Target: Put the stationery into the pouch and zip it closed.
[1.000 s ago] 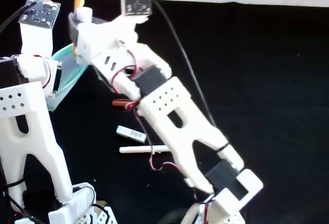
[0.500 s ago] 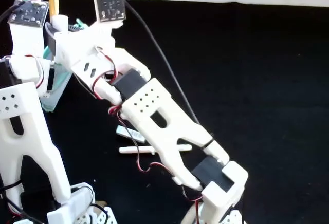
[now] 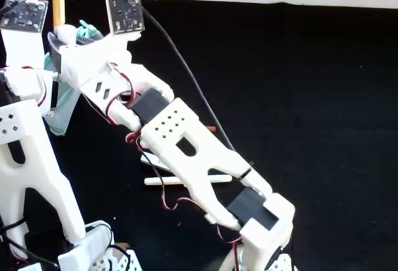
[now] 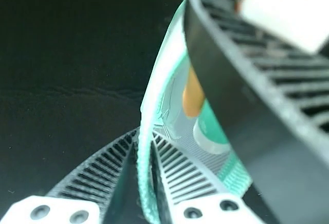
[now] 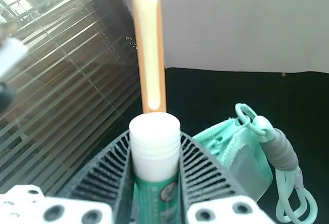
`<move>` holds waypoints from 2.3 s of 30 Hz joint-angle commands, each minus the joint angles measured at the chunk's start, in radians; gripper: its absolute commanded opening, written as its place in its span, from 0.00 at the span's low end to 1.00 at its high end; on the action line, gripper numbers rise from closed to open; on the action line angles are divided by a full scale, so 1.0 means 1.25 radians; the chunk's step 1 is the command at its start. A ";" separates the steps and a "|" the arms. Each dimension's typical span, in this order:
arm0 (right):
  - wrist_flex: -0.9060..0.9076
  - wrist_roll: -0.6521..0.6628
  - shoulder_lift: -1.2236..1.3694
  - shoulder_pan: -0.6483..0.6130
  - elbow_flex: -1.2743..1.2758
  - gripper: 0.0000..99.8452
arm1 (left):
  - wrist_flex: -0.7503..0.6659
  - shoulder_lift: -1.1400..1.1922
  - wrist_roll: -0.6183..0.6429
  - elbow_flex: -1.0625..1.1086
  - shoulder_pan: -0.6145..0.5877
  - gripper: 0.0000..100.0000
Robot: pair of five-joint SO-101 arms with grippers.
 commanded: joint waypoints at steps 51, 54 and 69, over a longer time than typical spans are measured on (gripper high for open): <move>0.821 0.712 0.061 0.314 -0.035 0.29 | -0.010 -0.002 0.007 -0.001 -0.012 0.01; 0.824 0.712 0.088 0.255 -0.035 0.29 | -0.011 -0.002 0.006 -0.001 -0.012 0.01; 0.743 0.708 0.166 0.030 0.141 0.23 | -0.014 -0.002 0.006 0.001 -0.014 0.01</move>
